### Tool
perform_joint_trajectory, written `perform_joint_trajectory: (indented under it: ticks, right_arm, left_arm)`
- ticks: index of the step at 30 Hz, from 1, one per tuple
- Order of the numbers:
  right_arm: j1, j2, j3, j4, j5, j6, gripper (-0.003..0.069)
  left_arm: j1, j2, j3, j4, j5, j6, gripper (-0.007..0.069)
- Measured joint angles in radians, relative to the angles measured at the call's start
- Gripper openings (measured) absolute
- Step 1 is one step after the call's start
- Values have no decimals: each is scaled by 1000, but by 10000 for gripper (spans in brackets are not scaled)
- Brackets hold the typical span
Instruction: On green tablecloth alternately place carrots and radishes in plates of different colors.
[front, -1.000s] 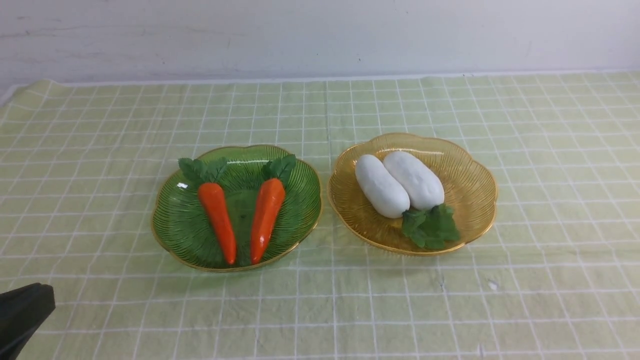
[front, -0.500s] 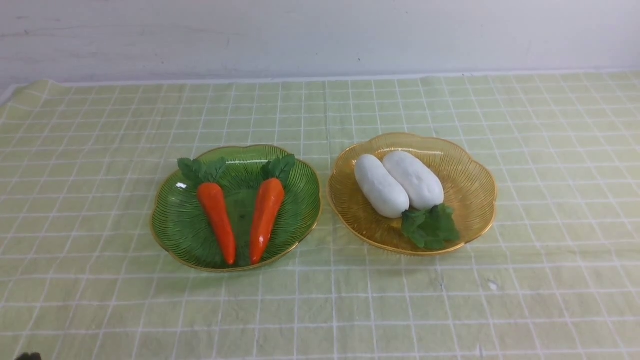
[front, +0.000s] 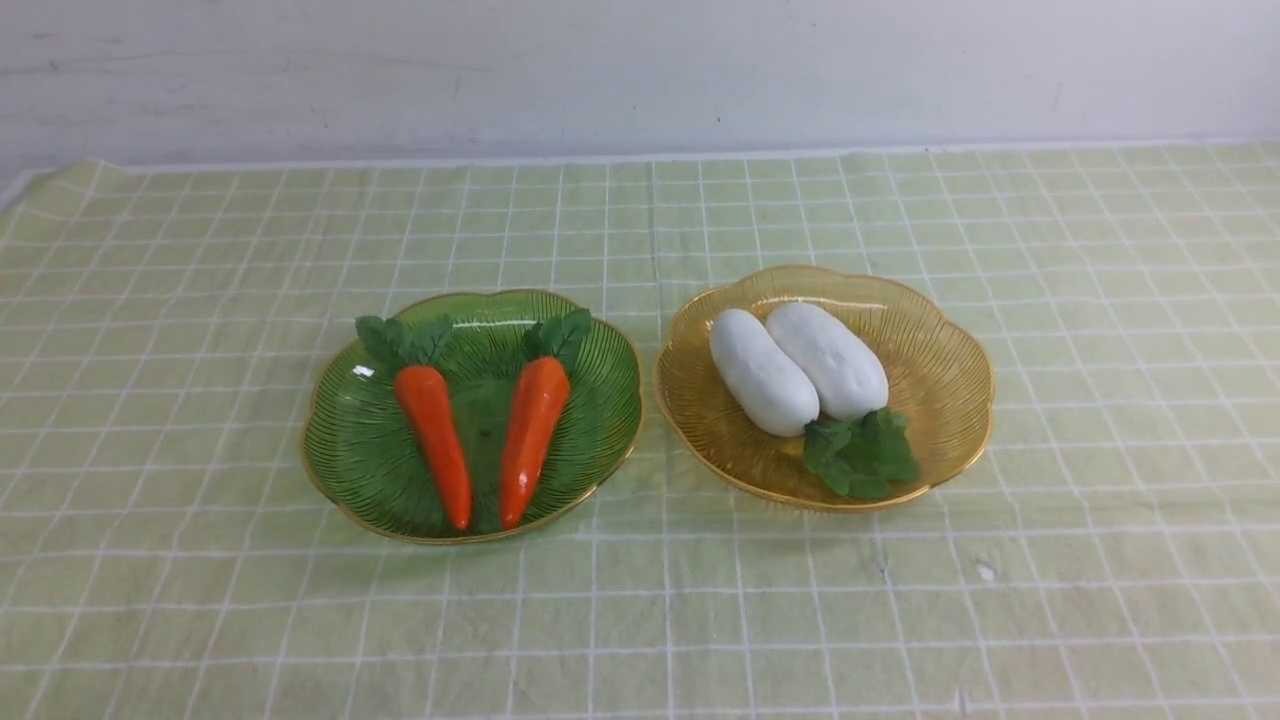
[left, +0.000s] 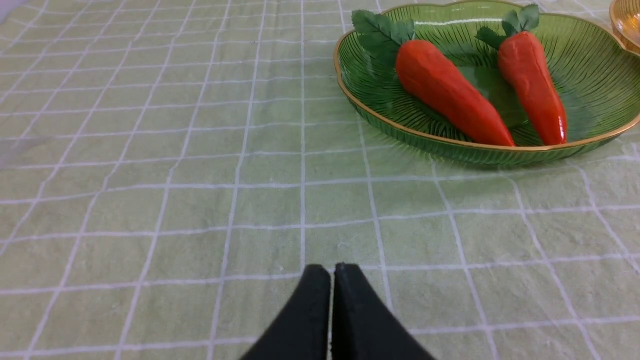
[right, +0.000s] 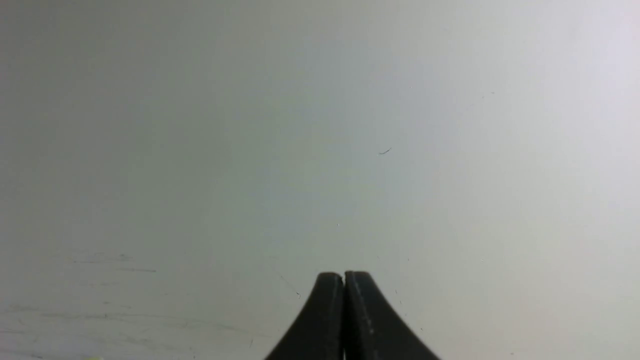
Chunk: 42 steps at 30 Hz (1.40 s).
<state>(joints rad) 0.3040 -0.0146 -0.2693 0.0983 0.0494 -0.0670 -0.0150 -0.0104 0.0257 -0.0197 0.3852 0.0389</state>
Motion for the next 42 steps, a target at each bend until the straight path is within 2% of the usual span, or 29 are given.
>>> perform_joint_trajectory:
  ticks: [15, 18, 24, 28, 42]
  right_arm:
    - [0, 0, 0, -6, 5, -2, -15]
    - [-9, 0, 2, -47, 55, -27, -15]
    - [-174, 0, 119, -117, 244, -49, -15]
    - [-261, 0, 266, -120, 293, -49, -15]
    - [-287, 1, 291, -121, 334, -19, -15]
  left_arm:
    - [0, 0, 0, 0, 0, 0, -8]
    - [0, 0, 0, 0, 0, 0, -8]
    - [0, 0, 0, 0, 0, 0, -8]
    - [0, 0, 0, 0, 0, 0, -8]
    - [0, 0, 0, 0, 1, 0, -8]
